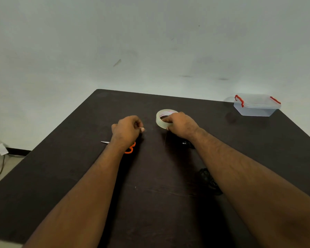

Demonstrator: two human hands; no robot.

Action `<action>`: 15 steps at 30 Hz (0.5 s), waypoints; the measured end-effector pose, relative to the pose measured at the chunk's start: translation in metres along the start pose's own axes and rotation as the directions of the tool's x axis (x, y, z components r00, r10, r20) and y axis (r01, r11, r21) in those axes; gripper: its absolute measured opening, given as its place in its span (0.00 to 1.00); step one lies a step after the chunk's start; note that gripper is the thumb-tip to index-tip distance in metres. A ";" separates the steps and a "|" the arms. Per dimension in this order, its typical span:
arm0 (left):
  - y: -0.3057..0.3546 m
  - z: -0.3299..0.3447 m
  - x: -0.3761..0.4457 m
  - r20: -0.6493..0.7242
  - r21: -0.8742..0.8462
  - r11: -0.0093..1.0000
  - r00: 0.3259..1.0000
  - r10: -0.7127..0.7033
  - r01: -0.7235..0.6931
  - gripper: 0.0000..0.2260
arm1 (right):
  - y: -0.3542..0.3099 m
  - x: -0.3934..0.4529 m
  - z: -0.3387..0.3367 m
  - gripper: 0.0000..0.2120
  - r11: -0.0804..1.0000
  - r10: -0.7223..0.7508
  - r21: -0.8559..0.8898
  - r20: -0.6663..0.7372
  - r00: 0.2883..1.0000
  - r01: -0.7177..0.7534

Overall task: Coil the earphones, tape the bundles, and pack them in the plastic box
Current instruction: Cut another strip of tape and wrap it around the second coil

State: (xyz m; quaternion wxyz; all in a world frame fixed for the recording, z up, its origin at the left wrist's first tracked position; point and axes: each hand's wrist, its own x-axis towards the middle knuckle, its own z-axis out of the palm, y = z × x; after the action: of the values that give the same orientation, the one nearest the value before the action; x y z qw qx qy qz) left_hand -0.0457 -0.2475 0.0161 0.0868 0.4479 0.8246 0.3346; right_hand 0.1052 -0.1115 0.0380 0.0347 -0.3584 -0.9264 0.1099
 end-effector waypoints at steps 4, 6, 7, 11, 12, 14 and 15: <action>-0.016 -0.006 0.004 0.064 -0.157 0.982 0.991 0.120 -0.108 0.11 | -0.005 -0.003 0.004 0.24 0.999 -0.018 -0.051 -0.038 0.999 0.016; -0.022 -0.009 0.004 0.082 -0.231 0.966 0.987 0.141 -0.119 0.14 | -0.009 -0.006 0.008 0.24 0.998 -0.024 -0.058 -0.091 0.996 0.019; -0.025 -0.010 0.006 0.074 -0.261 0.958 0.987 0.146 -0.122 0.15 | -0.010 -0.005 0.010 0.23 0.999 -0.011 -0.045 -0.100 0.995 0.006; -0.030 -0.012 0.012 0.037 -0.270 0.956 0.991 0.131 -0.117 0.18 | -0.003 0.002 0.016 0.15 0.997 0.066 -0.043 -0.083 0.994 -0.070; -0.031 -0.012 0.013 0.038 -0.261 0.958 0.990 0.133 -0.118 0.18 | -0.002 0.002 0.015 0.14 0.996 0.061 -0.054 -0.082 0.995 -0.065; -0.033 -0.016 0.016 0.026 -0.227 0.967 0.992 0.127 -0.118 0.18 | -0.002 0.003 0.010 0.14 0.996 0.044 -0.072 -0.051 0.998 -0.048; -0.035 -0.018 0.017 0.011 -0.206 0.972 0.993 0.120 -0.115 0.17 | -0.001 0.003 0.008 0.15 0.996 0.040 -0.075 -0.027 0.999 -0.042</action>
State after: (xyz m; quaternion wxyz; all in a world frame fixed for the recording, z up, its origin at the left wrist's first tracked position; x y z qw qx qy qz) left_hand -0.0873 -0.2559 0.0108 0.1224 0.4886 0.7565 0.4171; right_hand 0.1006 -0.1118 0.0300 0.0308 -0.3799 -0.9218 0.0711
